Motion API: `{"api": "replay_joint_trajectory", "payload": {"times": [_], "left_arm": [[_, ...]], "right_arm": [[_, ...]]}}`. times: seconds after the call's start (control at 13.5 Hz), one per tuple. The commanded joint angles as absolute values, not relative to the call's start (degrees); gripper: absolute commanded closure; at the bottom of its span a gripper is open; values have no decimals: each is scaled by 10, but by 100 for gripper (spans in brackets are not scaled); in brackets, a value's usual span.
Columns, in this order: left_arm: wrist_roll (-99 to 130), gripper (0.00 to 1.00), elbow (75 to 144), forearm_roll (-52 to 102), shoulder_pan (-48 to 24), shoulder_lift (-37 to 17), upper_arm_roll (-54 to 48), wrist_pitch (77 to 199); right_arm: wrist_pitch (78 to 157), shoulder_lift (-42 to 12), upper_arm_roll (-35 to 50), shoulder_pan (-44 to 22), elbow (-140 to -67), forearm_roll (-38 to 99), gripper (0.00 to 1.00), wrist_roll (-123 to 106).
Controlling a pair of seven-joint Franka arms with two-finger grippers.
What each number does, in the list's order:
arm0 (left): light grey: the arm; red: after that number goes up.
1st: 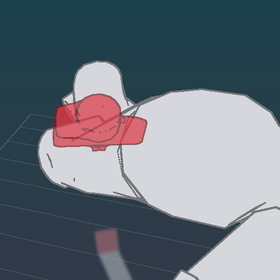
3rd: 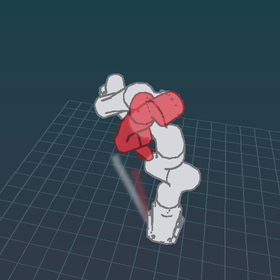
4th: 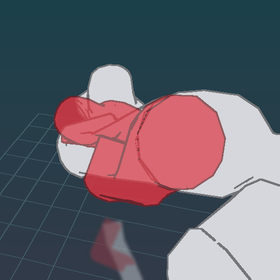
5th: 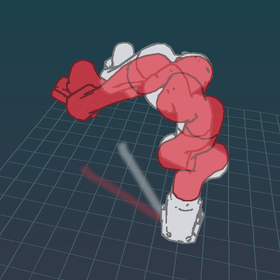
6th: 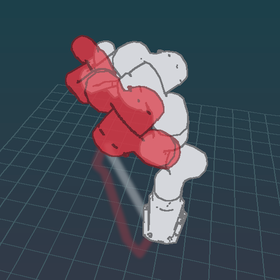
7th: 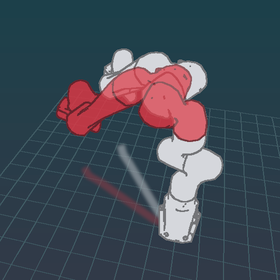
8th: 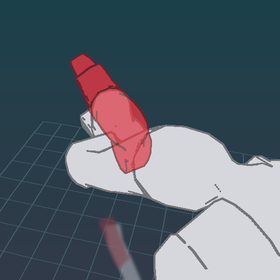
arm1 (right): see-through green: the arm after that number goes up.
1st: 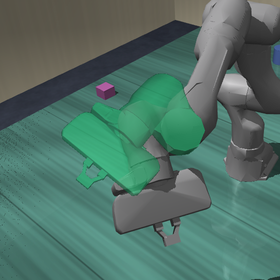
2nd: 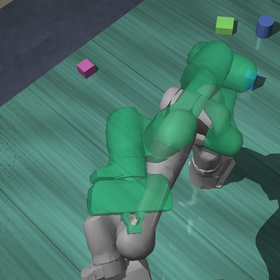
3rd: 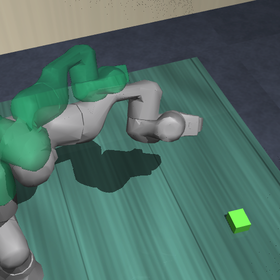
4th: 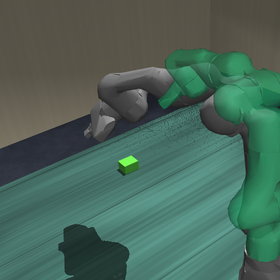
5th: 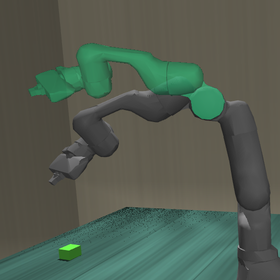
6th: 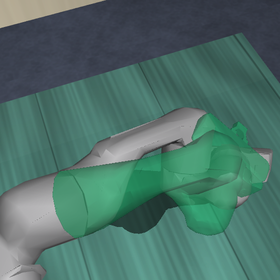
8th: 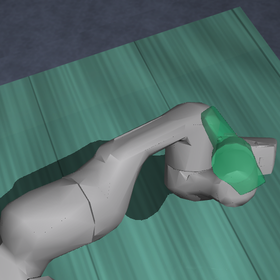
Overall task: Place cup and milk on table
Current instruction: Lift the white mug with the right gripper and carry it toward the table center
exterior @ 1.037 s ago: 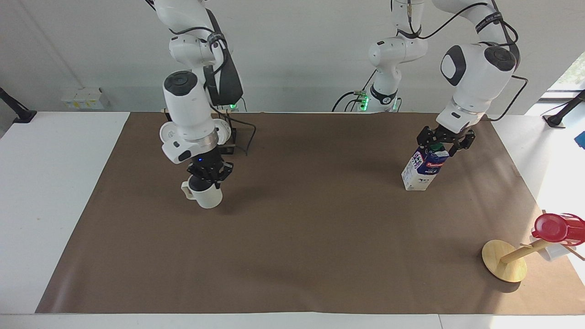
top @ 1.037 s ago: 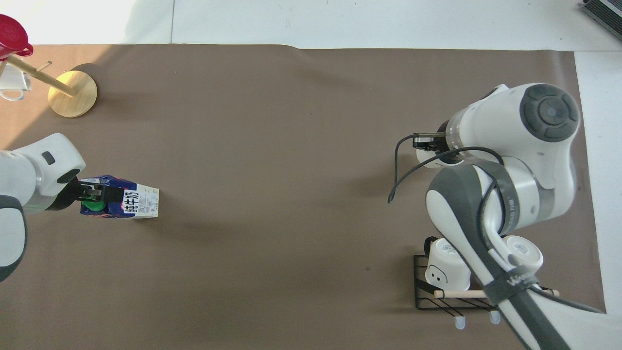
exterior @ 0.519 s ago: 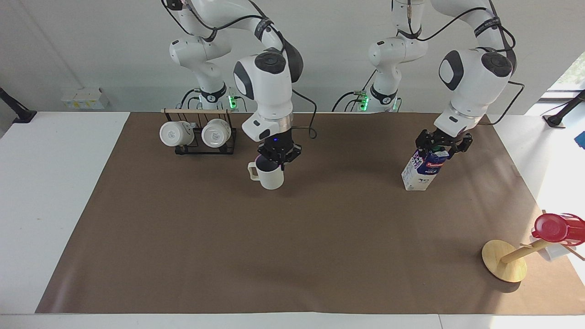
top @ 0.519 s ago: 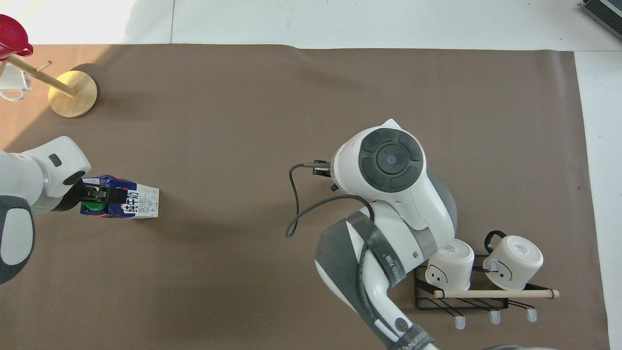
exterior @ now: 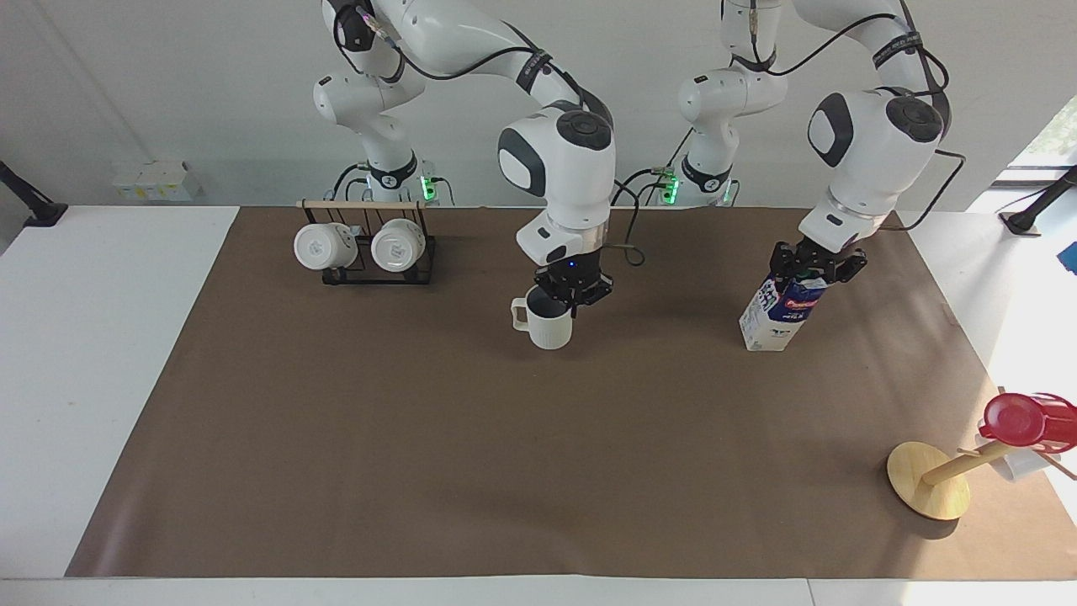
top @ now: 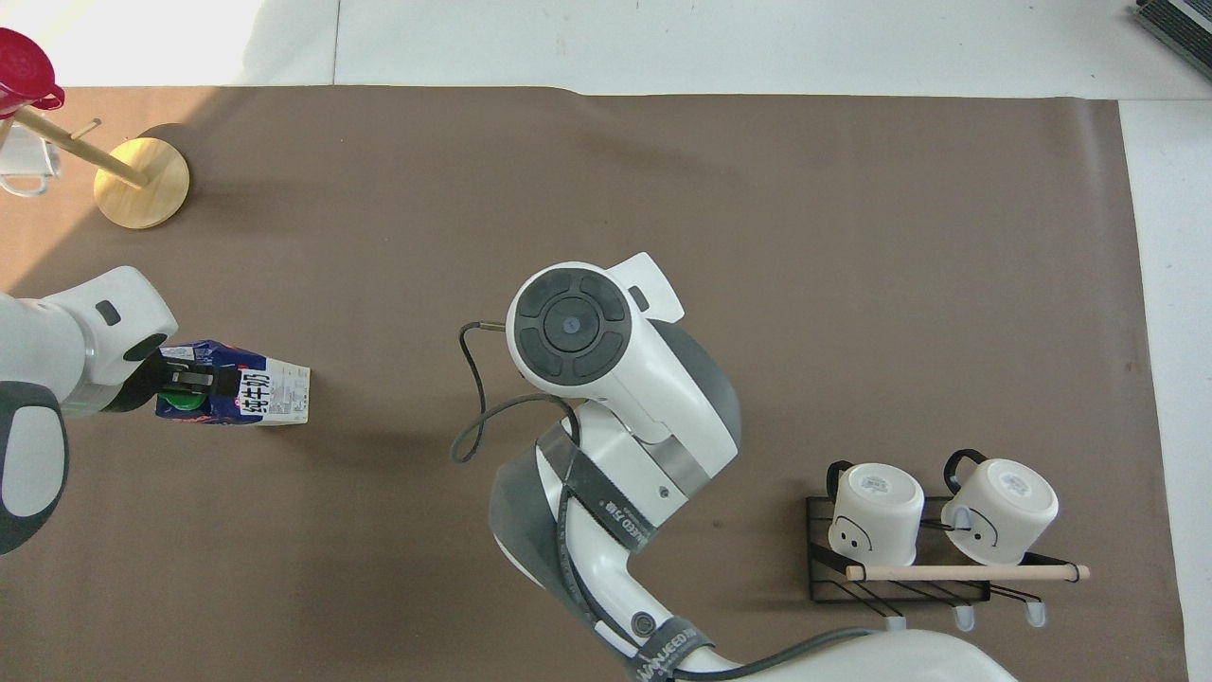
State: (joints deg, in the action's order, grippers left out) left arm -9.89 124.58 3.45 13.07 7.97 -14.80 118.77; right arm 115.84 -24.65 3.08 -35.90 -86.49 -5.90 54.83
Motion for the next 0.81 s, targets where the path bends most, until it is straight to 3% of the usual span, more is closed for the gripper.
{"api": "replay_joint_trajectory", "payload": {"times": [0.0, 0.15, 0.74], "left_arm": [[-105, 39, 1254, 25, 139, 85, -151, 1194], [-103, 46, 1254, 25, 139, 85, -151, 1194], [-93, 47, 1237, 25, 141, 79, -151, 1182]], "right_arm": [[1142, -255, 28, -383, -858, -72, 100, 594], [1136, -253, 29, -383, -873, -74, 100, 601], [1147, -260, 30, -390, -894, -66, 100, 579]]}}
